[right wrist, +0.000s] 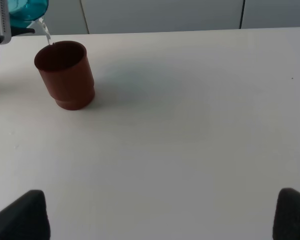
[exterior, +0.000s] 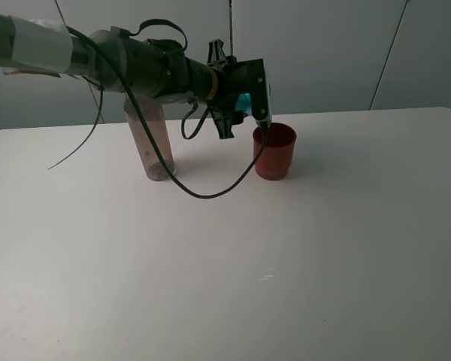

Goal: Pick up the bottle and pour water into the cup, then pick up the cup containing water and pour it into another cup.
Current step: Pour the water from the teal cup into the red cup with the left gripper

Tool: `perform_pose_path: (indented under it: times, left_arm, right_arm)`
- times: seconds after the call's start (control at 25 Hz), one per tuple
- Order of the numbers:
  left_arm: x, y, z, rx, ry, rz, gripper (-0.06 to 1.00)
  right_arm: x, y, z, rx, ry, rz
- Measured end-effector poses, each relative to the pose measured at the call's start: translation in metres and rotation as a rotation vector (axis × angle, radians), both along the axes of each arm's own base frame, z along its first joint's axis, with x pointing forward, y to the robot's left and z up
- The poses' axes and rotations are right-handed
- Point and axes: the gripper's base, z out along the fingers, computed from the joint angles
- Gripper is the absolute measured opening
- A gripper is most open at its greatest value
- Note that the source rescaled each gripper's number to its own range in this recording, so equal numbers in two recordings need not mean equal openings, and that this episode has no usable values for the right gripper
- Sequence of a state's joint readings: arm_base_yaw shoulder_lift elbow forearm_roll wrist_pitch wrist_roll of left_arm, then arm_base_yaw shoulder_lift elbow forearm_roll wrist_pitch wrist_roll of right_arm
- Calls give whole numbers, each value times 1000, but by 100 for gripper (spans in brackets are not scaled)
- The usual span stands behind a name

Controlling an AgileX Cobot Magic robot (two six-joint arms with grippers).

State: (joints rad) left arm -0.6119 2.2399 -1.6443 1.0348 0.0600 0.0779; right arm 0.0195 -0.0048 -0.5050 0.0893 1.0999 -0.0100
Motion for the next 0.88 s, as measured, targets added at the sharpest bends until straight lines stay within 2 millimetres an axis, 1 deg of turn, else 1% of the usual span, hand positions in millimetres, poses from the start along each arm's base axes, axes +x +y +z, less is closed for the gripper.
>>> perform_pose_path:
  times: [0.24,0.88]
  left_arm:
    - [0,0,0,57,-36,-35,18]
    - [1,1,1,108,-68,-58,17]
  right_arm:
    - [0,0,0,0,0,0]
    - [0,0,0,0,0,0]
